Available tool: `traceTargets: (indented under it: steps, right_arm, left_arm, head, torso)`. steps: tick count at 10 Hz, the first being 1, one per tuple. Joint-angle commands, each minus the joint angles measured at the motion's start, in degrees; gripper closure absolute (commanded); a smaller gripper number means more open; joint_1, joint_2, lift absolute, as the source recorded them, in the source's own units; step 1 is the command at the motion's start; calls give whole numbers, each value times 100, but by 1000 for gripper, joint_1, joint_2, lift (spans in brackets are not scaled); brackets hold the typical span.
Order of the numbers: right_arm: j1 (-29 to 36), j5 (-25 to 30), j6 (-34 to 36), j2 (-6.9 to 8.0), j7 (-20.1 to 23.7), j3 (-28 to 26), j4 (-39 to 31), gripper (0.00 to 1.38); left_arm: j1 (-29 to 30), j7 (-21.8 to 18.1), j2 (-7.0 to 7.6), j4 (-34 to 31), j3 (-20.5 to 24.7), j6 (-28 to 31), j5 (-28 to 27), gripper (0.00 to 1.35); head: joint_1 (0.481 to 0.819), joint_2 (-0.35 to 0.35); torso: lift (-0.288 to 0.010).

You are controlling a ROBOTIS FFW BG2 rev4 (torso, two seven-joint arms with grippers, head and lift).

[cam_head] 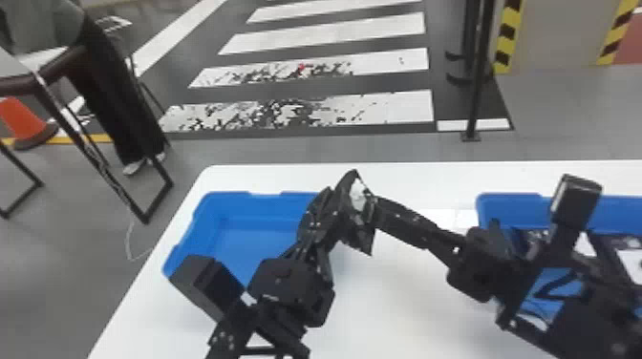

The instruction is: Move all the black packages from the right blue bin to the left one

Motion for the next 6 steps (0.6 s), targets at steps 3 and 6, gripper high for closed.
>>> traceTargets:
  steps: [3,6]
  right_arm:
    - [75,-343,-505,20,6,58,287,506]
    - [145,-480,-632,29,6,58,371,130]
  left_arm:
    - [119,253,-39,-3,72,-468,-25,1220]
    - [-499,534,-171,897,586,-510,-996,1220]
  head:
    - [695,277]
    - [695,305]
  torso:
    - [-132]
    - [-132]
